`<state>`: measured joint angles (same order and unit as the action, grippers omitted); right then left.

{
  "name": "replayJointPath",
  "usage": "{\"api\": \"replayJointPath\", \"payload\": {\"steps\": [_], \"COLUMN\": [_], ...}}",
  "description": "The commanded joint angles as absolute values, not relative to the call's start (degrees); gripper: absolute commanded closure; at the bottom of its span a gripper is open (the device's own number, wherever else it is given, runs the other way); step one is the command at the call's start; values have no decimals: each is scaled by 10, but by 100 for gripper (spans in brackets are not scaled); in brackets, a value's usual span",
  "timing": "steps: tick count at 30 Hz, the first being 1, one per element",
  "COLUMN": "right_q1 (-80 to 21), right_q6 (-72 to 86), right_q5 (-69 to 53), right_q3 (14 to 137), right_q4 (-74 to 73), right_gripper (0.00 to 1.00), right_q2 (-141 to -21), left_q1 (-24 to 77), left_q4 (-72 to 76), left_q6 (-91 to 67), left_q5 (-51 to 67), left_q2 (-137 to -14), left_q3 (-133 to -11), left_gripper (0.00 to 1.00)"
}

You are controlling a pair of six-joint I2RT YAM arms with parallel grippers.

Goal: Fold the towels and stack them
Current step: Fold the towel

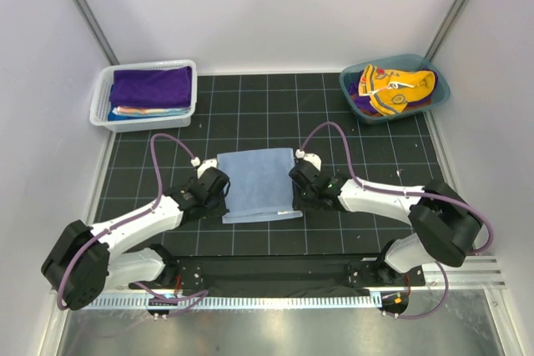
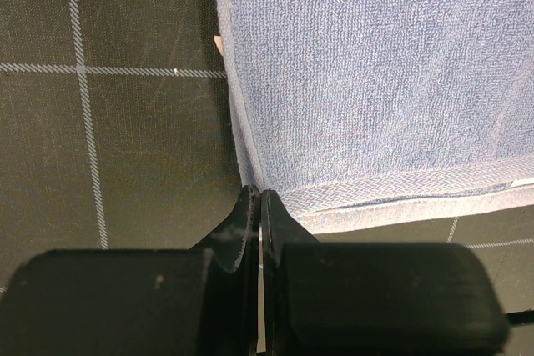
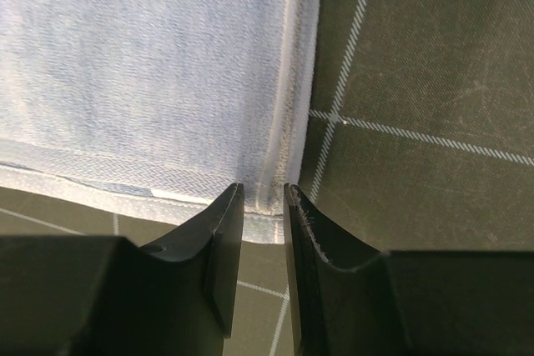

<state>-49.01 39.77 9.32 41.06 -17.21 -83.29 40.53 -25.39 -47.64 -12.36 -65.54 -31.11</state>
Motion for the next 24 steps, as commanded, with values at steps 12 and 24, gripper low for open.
{"api": "replayJointPath", "payload": {"steps": [12,24], "right_q1": [-505,-506], "right_q6": [412,417], "right_q5": [127,134], "right_q3": [441,435], "right_q4": [-167,-165], "right_gripper": [67,68], "right_q2": [-841,-846], "left_q1": [408,408], "left_q4": [-235,-236], "left_q6": [-473,-474], "left_q5": [-121,-122], "left_q2": [-655,-654], "left_q3": [-320,-318], "left_gripper": [100,100]}}
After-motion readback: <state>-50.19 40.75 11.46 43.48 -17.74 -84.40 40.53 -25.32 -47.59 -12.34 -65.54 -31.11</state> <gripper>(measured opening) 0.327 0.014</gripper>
